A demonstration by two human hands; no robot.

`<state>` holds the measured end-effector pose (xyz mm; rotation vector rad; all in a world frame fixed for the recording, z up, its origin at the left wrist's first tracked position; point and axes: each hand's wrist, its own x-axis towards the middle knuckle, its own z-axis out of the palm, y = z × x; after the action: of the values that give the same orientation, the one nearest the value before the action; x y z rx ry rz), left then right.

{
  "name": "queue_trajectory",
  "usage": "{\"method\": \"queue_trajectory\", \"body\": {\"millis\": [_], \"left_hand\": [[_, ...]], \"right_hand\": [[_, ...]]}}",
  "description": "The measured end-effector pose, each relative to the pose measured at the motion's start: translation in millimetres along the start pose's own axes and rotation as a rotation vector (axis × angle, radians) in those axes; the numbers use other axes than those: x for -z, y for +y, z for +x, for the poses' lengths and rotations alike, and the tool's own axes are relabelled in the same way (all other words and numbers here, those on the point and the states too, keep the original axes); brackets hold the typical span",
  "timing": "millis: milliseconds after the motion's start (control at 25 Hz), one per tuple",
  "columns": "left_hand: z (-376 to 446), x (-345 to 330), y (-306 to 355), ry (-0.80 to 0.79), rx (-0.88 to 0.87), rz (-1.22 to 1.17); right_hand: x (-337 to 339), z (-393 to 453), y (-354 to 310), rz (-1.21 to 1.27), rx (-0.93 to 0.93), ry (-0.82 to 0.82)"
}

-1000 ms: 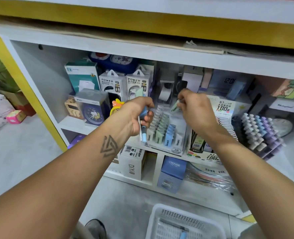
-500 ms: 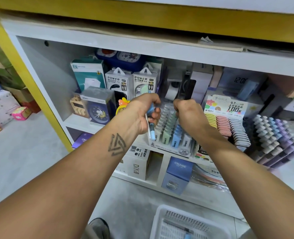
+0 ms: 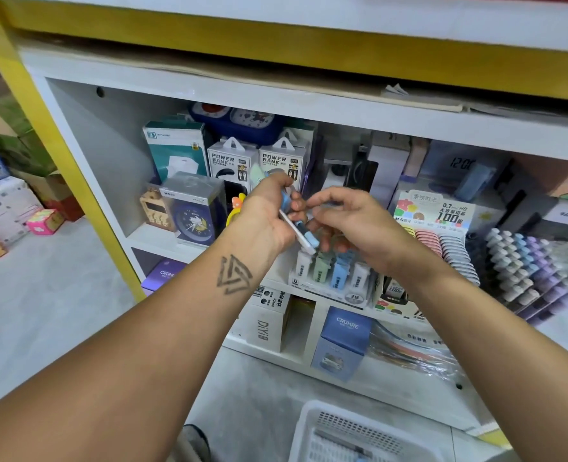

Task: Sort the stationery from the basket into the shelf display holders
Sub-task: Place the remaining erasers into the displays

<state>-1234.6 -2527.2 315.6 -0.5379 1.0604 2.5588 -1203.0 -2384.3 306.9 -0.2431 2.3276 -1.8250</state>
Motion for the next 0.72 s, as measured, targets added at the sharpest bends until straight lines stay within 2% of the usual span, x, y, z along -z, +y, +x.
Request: {"method": "queue_trajectory", "body": {"millis": [40, 120, 280, 360, 440, 600, 720], "left_hand": [[2.0, -0.8, 0.2, 0.029, 0.003, -0.032], [3.2, -2.3, -1.7, 0.067, -0.015, -0.089], [2.9, -5.4, -1.9, 0.091, -0.171, -0.133], [4.4, -1.8, 5.8, 0.127, -0.273, -0.043], [3.0, 2.7, 10.1, 0.135, -0.294, 0.112], [-9.8, 2.0, -4.2, 0.048, -0.175, 0.576], [-17.6, -5.2, -12.0, -0.074, -0.082, 0.711]], "right_hand": [[0.0, -6.7, -1.8, 0.102, -0.026, -0.098], [1.3, -17.1, -0.7, 0.112, -0.001, -0.214], [14.0, -25.9, 4.0, -0.050, 0.022, -0.211], [25.8, -30.1, 4.8, -0.180, 0.019, -0.183], [36.3, -33.9, 4.4, -0.301, 0.043, -0.102], [49.0, -36.2, 4.0, -0.328, 0.099, 0.044], [54.0, -35.8, 4.5, -0.383, 0.080, 0.056]]}}
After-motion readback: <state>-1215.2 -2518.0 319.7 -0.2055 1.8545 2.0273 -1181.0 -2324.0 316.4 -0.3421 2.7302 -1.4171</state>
